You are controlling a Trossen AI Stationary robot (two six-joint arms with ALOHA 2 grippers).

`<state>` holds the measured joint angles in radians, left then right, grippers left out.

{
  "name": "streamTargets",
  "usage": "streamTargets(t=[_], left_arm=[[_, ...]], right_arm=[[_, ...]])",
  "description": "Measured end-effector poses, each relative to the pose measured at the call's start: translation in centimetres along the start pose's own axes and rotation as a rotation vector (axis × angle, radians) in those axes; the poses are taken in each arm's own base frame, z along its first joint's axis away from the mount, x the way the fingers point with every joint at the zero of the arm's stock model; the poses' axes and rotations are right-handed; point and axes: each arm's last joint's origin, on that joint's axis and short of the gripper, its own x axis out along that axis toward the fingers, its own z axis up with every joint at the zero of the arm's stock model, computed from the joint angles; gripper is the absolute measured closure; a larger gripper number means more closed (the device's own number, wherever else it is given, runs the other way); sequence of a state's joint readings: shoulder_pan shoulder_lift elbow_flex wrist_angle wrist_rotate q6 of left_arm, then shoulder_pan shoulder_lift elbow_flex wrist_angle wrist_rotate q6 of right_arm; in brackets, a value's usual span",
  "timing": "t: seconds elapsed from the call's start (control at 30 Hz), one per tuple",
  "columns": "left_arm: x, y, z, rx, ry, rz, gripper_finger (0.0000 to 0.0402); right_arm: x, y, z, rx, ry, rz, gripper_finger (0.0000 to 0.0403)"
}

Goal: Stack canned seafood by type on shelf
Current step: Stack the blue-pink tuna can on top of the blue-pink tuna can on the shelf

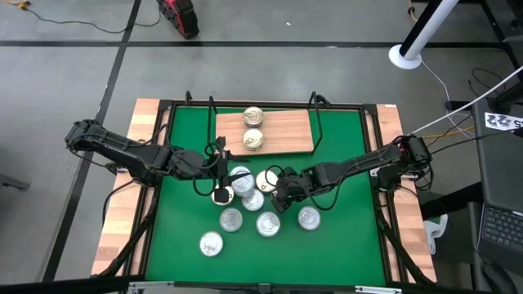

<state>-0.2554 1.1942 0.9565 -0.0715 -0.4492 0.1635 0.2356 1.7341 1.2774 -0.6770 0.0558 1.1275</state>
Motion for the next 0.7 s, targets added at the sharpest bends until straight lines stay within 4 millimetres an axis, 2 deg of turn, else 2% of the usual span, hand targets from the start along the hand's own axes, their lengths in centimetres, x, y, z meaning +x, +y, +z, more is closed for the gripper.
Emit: streamTargets(t=[0.23, 0.47, 0.7], left_arm=[[0.0, 0.0, 0.0, 0.001, 0.002, 0.0, 0.0246], [0.0, 0.0, -0.1, 0.004, 0.007, -0.001, 0.0246], [0.0, 0.0, -0.1, 0.004, 0.007, -0.001, 0.0247]], right_arm=[[1.8, 0.1, -0.1, 0.001, 0.034, -0.008, 0.0132], [2.1, 0.1, -0.2, 0.0, 0.041, -0.018, 0.0137], [2.1, 0.0, 0.0, -0.003, 0.041, -0.018, 0.021]])
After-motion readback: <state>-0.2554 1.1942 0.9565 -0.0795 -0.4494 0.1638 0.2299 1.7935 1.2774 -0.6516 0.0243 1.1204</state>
